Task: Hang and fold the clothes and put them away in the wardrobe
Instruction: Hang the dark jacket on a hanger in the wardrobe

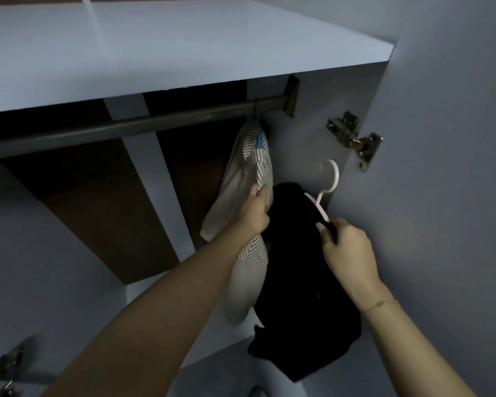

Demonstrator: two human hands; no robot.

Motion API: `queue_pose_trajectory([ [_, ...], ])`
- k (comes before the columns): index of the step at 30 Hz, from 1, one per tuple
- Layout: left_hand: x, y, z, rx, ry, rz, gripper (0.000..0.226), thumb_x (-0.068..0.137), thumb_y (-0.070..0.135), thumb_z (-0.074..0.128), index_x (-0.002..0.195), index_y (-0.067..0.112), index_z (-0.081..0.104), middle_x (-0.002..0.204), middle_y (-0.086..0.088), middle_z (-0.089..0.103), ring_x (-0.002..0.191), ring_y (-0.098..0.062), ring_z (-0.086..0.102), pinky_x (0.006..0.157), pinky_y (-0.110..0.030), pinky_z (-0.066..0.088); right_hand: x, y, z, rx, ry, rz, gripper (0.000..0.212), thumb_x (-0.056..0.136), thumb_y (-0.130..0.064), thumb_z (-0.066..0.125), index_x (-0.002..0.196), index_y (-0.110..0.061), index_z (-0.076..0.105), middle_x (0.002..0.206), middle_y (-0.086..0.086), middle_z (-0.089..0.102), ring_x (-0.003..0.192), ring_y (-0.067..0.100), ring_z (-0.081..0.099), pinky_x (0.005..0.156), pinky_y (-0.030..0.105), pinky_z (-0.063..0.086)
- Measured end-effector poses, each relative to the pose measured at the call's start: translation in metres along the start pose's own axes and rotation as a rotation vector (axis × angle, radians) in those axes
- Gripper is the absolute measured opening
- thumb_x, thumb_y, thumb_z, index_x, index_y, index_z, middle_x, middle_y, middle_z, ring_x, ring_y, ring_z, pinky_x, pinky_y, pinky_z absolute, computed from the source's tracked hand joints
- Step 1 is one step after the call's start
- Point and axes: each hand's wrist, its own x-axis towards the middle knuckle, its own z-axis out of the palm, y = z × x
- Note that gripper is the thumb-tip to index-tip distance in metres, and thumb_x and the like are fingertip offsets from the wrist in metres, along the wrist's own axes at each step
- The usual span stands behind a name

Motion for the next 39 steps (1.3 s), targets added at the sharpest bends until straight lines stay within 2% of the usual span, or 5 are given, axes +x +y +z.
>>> queue_pose_trajectory([
  [6, 0.010, 0.029, 0.005, -0.262, -0.116, 0.007, 0.068, 0.093, -0.006, 0.046, 0.153, 0.014, 0.022, 0.162, -0.009, 0.003, 0.148, -0.028, 0.016, 0.119, -0.028, 0.017, -0.057, 0.021, -0.018, -0.058, -0.154, 0.100, 0.022, 0.096, -0.031, 0.056, 0.089, -0.011, 0.063, 0.084, 0.011, 0.068, 0.087, 0.036, 0.064, 0.065, 0.035, 0.045],
  [12, -0.040, 0.003, -0.021, -0.578, -0.161, 0.036, 0.057, 0.100, 0.002, 0.046, 0.152, 0.021, 0.030, 0.157, -0.007, 0.029, 0.127, -0.017, 0.049, 0.096, -0.011, 0.043, -0.090, 0.013, -0.026, -0.187, -0.364, 0.123, 0.023, 0.094, -0.034, 0.056, 0.081, -0.016, 0.059, 0.088, 0.009, 0.065, 0.093, 0.032, 0.063, 0.068, 0.031, 0.042],
  [22, -0.112, -0.056, -0.043, -0.621, -0.114, -0.141, 0.047, 0.103, 0.012, 0.044, 0.149, 0.015, 0.036, 0.153, -0.004, 0.037, 0.138, -0.020, 0.037, 0.098, -0.031, 0.039, -0.137, -0.014, -0.023, -0.267, -0.747, -0.023, 0.033, 0.093, -0.032, 0.059, 0.067, -0.014, 0.051, 0.069, -0.002, 0.052, 0.074, 0.017, 0.054, 0.060, 0.027, 0.037],
  [26, -0.135, -0.076, -0.050, -0.603, -0.031, -0.128, 0.043, 0.103, 0.014, 0.045, 0.146, 0.017, 0.040, 0.150, -0.004, 0.042, 0.133, -0.016, 0.042, 0.097, -0.026, 0.037, -0.135, -0.031, -0.009, -0.045, -0.558, -0.100, 0.020, 0.093, -0.028, 0.063, 0.101, -0.011, 0.068, 0.090, -0.002, 0.063, 0.090, 0.013, 0.059, 0.076, 0.024, 0.042],
  [39, -0.108, -0.094, -0.170, 0.124, 0.268, -0.005, 0.052, 0.100, 0.024, 0.050, 0.149, 0.021, 0.035, 0.160, -0.008, 0.020, 0.145, -0.029, 0.017, 0.115, -0.041, 0.016, -0.015, -0.149, 0.023, 0.372, -0.243, -0.074, 0.026, 0.094, -0.034, 0.060, 0.072, -0.020, 0.061, 0.065, -0.007, 0.059, 0.068, 0.010, 0.057, 0.063, 0.024, 0.045],
])
